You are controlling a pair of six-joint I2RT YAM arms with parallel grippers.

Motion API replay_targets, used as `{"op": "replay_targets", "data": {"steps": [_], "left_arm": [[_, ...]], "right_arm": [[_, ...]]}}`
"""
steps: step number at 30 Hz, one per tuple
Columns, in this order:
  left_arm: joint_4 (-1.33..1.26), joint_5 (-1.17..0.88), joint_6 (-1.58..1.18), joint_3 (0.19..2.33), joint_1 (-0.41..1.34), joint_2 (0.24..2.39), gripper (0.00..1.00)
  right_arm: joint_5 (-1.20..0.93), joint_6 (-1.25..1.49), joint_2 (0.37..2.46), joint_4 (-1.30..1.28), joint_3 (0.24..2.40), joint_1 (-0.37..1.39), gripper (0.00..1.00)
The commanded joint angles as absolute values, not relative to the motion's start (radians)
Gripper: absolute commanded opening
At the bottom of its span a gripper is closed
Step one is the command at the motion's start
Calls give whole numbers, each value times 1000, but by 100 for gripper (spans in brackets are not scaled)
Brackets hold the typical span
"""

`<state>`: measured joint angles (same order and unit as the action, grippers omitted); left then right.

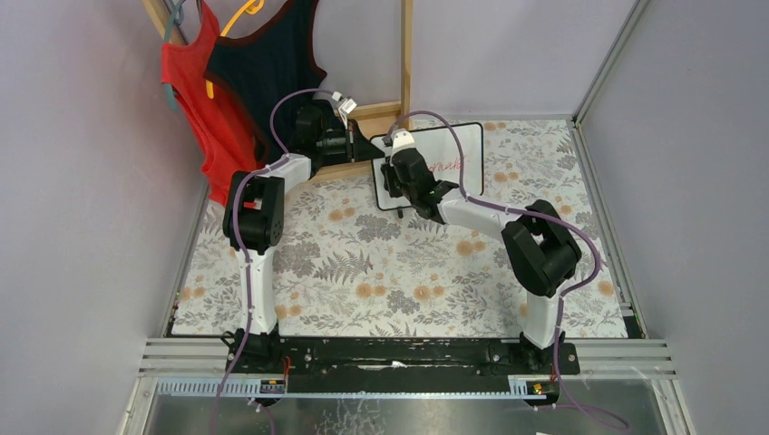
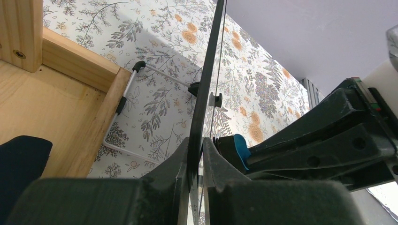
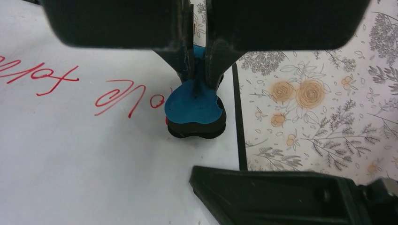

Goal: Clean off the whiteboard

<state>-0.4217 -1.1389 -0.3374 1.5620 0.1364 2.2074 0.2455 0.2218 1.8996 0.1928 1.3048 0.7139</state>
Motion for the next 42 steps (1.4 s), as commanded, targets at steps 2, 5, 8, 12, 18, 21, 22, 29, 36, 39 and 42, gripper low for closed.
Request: {"op": "replay_targets", "data": {"steps": [2, 5, 8, 12, 18, 21, 22, 29, 36, 39, 42], "left_arm": [[-305, -1081, -262, 1514, 131, 2238, 0], [-304, -1081, -264, 1516, 130, 2236, 0], [-304, -1081, -266, 1516, 130, 2236, 0], [-308, -1081, -273, 1516, 132, 2236, 0], [-306, -1081, -272, 1513, 132, 2238, 0], [-303, -1080, -269, 1513, 132, 2236, 0], [-302, -1080, -268, 1511, 133, 2236, 0], [-280, -1079, -250, 1512, 134, 2232, 0], [-260, -1079, -231, 1511, 133, 2230, 0], [-253, -1080, -223, 1511, 134, 2228, 0], [-252, -1078, -221, 1511, 133, 2226, 0]], "right_arm": [[254, 233, 1924, 234, 1389, 736, 0], [252, 232, 1939, 228, 1410, 739, 0], [255, 234, 1953, 226, 1419, 739, 0], [276, 232, 1959, 227, 1416, 739, 0], [349, 205, 1941, 228, 1384, 739, 0], [399, 185, 1929, 228, 1366, 739, 0], [416, 177, 1925, 229, 1359, 738, 0], [500, 147, 1891, 244, 1303, 707, 0], [484, 184, 1825, 253, 1222, 601, 0], [480, 181, 1805, 252, 1205, 564, 0], [467, 172, 1802, 249, 1211, 555, 0]]}}
